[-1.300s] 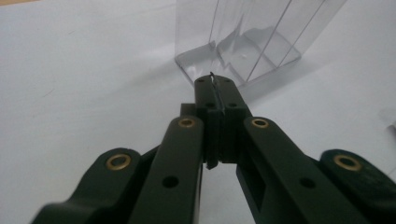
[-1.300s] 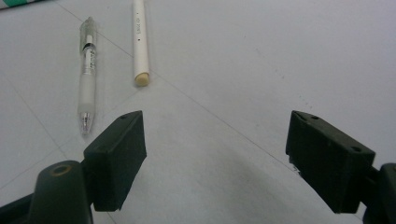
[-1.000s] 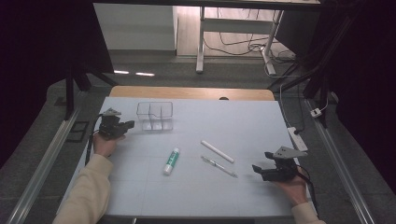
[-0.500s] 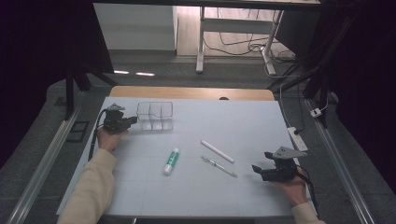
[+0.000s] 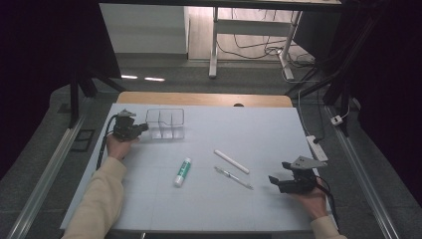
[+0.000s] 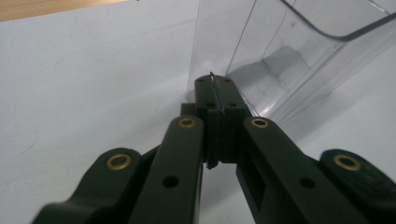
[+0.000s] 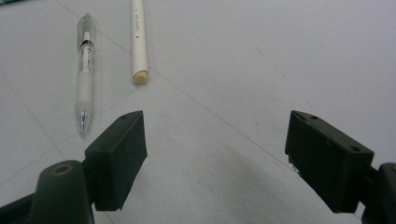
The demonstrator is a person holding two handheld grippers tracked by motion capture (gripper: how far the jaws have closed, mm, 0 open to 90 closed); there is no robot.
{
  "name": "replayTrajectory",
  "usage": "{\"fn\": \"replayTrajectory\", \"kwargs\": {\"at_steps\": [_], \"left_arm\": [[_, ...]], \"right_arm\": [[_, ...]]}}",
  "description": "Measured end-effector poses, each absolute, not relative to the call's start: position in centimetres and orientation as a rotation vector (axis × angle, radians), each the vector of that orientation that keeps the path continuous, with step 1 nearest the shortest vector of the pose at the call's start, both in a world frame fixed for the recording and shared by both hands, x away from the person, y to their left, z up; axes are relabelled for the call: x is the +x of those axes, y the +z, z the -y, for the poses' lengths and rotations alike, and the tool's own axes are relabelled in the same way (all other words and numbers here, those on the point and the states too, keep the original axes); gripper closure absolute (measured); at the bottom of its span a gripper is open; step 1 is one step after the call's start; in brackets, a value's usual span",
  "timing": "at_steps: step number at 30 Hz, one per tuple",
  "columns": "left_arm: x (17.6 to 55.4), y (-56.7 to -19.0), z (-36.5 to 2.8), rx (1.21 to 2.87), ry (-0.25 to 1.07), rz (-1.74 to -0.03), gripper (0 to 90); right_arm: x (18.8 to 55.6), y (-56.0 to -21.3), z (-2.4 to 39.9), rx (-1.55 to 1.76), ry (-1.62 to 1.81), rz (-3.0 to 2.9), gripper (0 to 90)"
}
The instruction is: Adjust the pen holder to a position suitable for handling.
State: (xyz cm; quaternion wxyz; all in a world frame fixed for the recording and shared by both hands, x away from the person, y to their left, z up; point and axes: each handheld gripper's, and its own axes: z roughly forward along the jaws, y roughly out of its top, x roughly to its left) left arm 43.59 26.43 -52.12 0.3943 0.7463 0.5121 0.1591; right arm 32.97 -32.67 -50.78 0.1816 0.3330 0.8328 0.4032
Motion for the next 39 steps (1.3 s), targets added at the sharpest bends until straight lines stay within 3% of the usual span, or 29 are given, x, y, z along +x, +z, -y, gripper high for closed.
{"fn": "replayTrajectory", "kwargs": {"at_steps": [39], "left_arm": [[44.7,-52.1,-24.6,1.917,0.39,-1.264,89.6]], "right_arm": [[33.0,-50.9,32.6,0.945,1.115,-2.363,20.0]]}}
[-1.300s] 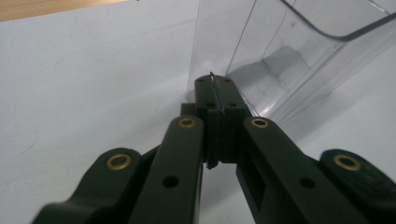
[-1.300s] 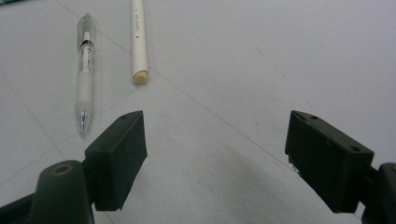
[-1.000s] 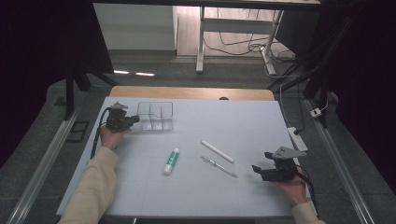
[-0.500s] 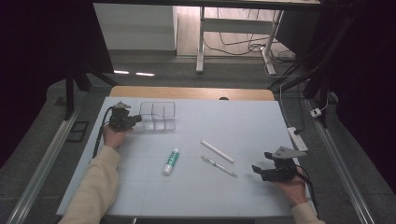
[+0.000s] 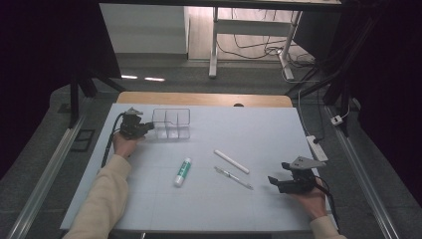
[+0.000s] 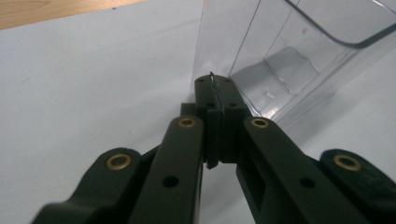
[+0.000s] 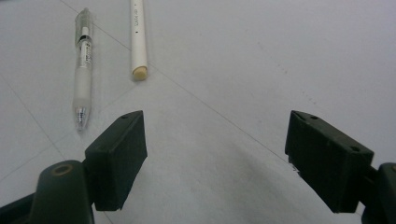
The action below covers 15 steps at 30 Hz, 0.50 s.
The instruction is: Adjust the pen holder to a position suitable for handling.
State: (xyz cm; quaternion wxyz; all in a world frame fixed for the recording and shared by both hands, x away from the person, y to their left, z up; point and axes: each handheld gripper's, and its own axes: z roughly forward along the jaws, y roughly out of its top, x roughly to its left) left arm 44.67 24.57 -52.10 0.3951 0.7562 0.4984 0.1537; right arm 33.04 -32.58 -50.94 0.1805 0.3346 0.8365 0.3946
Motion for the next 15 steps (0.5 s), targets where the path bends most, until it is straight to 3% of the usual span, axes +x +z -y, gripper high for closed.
{"fn": "replayTrajectory", "kwargs": {"at_steps": [15], "left_arm": [[45.1,-52.0,-23.0,1.943,0.376,-1.229,89.6]], "right_arm": [[33.1,-51.0,32.6,0.942,1.116,-2.372,20.0]]}}
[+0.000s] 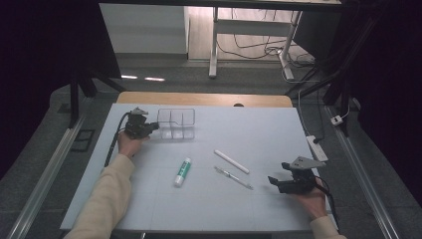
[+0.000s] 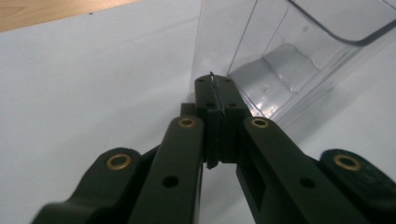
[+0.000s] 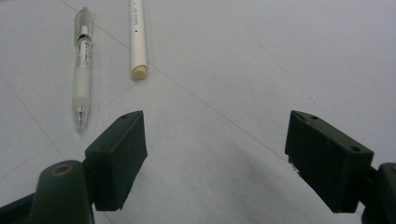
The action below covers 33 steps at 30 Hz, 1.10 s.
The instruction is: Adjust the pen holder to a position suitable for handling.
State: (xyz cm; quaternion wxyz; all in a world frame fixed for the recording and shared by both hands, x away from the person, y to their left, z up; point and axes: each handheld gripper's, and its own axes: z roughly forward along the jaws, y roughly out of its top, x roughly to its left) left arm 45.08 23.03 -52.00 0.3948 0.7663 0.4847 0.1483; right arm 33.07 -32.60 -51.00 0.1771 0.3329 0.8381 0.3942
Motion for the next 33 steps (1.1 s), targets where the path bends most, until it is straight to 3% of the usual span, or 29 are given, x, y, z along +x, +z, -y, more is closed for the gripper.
{"fn": "replayTrajectory", "kwargs": {"at_steps": [33], "left_arm": [[45.8,-51.8,-20.0,1.98,0.354,-1.172,89.6]], "right_arm": [[33.1,-51.1,32.6,0.947,1.109,-2.367,20.0]]}}
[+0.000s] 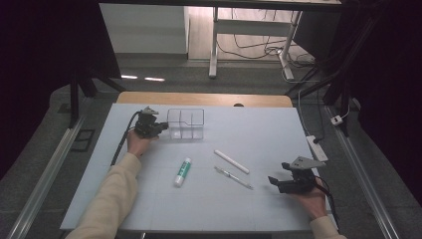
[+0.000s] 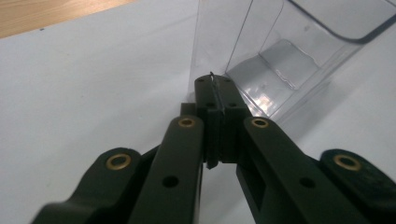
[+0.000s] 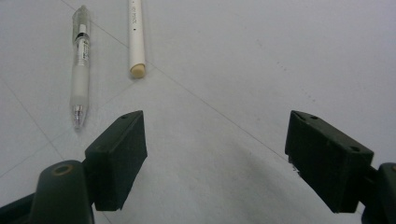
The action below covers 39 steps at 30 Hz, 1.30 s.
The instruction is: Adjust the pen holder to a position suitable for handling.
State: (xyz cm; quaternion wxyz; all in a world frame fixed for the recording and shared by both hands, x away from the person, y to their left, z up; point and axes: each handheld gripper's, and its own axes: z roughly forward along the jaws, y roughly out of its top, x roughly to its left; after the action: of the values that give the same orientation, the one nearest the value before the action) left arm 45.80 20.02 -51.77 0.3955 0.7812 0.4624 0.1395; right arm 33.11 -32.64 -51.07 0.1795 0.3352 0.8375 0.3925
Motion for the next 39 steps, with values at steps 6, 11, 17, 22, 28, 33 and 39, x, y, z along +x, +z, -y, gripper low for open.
{"fn": "replayTrajectory", "kwargs": {"at_steps": [6,11,17,22,28,33,39], "left_arm": [[46.0,-51.7,-19.3,1.988,0.354,-1.157,89.6],[46.1,-51.7,-19.0,1.991,0.349,-1.153,89.6],[46.3,-51.7,-18.5,1.997,0.344,-1.142,89.6],[46.4,-51.6,-18.2,2.004,0.341,-1.135,89.6],[46.6,-51.6,-17.6,2.008,0.335,-1.127,89.6],[46.6,-51.6,-17.1,2.02,0.334,-1.113,89.6],[46.7,-51.6,-16.8,2.021,0.331,-1.105,89.5]], "right_arm": [[33.1,-51.1,32.7,0.95,1.108,-2.368,20.0],[33.1,-51.1,32.6,0.949,1.108,-2.369,20.0],[33.1,-51.1,32.6,0.951,1.107,-2.369,20.1],[33.1,-51.1,32.7,0.951,1.107,-2.369,20.0],[33.1,-51.1,32.7,0.951,1.106,-2.37,20.0],[33.1,-51.1,32.7,0.953,1.107,-2.369,20.1],[33.1,-51.1,32.7,0.952,1.108,-2.368,20.1]]}}
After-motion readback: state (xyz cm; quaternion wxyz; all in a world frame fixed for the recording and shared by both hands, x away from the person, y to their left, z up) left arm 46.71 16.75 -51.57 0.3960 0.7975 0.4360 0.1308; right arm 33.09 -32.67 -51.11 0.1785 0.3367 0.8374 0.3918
